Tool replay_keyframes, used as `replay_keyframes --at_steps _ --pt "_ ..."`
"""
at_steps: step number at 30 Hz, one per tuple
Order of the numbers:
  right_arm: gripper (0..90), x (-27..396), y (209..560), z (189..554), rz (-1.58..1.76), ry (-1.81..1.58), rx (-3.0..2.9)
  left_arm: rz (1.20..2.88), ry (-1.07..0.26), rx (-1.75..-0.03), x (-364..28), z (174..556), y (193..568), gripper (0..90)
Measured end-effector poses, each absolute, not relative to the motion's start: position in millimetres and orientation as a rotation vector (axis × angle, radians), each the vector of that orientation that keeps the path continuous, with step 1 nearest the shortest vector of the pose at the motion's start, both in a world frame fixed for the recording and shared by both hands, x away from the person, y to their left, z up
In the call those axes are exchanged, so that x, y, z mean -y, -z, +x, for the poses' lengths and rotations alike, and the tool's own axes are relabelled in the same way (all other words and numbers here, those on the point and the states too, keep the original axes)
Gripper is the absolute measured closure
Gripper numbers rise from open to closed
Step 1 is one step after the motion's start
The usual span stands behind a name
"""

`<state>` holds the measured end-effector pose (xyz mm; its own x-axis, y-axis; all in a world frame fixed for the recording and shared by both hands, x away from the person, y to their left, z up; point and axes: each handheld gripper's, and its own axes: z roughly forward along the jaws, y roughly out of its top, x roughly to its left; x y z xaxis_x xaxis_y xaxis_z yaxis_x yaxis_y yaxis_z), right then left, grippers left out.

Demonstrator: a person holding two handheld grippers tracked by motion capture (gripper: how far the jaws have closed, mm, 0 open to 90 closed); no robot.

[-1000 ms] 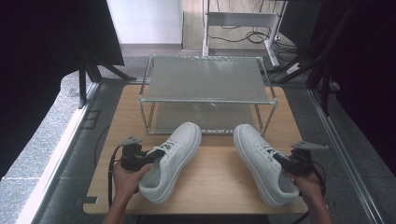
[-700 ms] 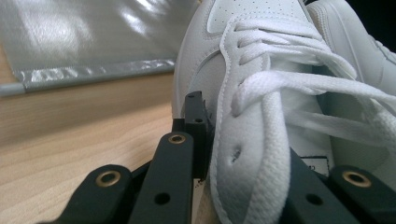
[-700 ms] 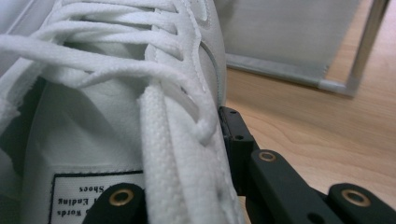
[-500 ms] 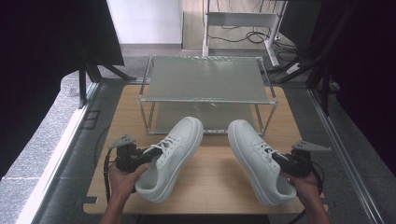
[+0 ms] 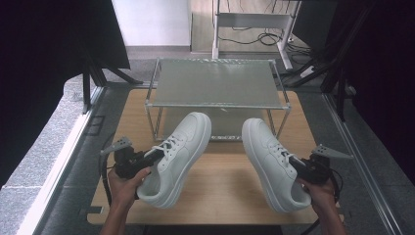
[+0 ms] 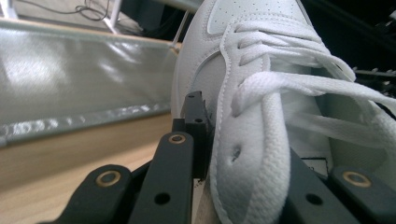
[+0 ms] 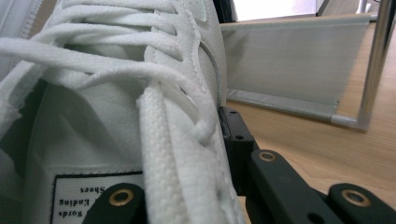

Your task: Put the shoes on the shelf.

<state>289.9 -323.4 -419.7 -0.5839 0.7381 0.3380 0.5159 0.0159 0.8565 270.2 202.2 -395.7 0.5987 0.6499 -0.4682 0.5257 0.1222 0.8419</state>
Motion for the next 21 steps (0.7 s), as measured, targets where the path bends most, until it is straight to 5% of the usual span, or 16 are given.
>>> replay_keyframes --at_steps 21 --pt "87.1 303 373 308 1.252 -1.687 -1.998 1.484 -0.157 -0.99 -199 294 355 82.3"
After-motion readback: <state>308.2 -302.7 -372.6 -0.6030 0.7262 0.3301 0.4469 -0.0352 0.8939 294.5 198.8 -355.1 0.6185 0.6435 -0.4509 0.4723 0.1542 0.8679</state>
